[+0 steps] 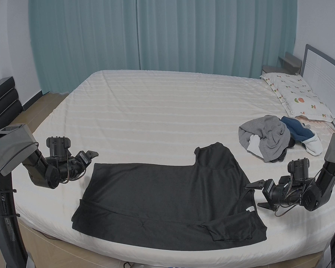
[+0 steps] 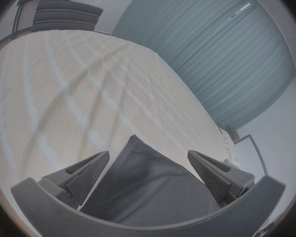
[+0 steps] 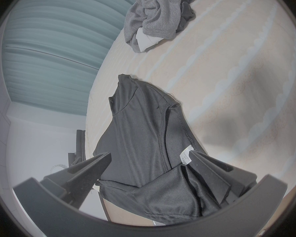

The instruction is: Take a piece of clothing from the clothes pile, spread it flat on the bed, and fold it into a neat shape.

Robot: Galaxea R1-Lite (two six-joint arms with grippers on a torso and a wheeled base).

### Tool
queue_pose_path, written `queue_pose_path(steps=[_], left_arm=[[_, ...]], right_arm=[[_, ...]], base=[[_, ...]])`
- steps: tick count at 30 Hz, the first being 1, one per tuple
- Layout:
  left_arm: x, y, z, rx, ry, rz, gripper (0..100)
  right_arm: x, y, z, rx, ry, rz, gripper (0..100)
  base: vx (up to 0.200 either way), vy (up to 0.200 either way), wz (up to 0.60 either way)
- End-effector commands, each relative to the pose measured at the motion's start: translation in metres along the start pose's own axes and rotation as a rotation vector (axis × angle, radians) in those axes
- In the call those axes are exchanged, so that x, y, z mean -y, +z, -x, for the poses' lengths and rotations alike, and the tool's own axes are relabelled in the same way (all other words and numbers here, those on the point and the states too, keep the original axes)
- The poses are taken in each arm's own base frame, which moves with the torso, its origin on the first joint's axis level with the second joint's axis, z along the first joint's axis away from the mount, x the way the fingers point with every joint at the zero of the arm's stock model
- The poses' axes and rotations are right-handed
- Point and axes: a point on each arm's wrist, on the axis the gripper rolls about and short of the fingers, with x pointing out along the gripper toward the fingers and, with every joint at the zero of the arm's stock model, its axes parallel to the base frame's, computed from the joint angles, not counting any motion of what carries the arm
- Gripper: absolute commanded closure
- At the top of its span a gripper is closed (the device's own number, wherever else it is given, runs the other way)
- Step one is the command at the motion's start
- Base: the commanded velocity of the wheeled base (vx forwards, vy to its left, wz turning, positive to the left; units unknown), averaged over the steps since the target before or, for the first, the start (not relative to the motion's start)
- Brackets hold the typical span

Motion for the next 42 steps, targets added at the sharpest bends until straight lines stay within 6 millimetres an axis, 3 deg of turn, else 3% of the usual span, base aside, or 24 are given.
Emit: queue_pose_path(steps=[1,7,15,19,41,42], left_arm=[[-0.007,0.018,-0.025,-0.013,0.019,-0.098,0],[-0.014,0.013,-0.048,-0.063,-0.003,-0.240,0],[0.001,0.005,-0.064,-0.120,-0.035,-0.255,0],[-0.003,-0.008,-0.080,-0.120,-0.029,-0.278,0],[-0.008,-0.003,-0.090,-0.071,0.012,-0.265,0],[-0.008,-0.004,-0.091,-0.071,0.012,-0.260,100]], right_arm=[[0.007,0.000,-0.008,0.001,-0.004,-0.009,0],[0.012,-0.002,-0.007,0.005,0.005,-0.013,0],[0.013,-0.007,-0.007,0.004,0.018,-0.005,0],[0.014,-0.008,-0.007,0.010,0.027,-0.001,0],[0.015,-0.008,-0.008,0.015,0.035,0.006,0],[0.015,-0.009,-0.009,0.011,0.033,0.005,0]], base=[[0.000,0.000,0.00],[0.000,0.000,0.00],[0.000,0.000,0.00],[0.000,0.000,0.00],[0.000,0.000,0.00],[0.000,0.000,0.00]])
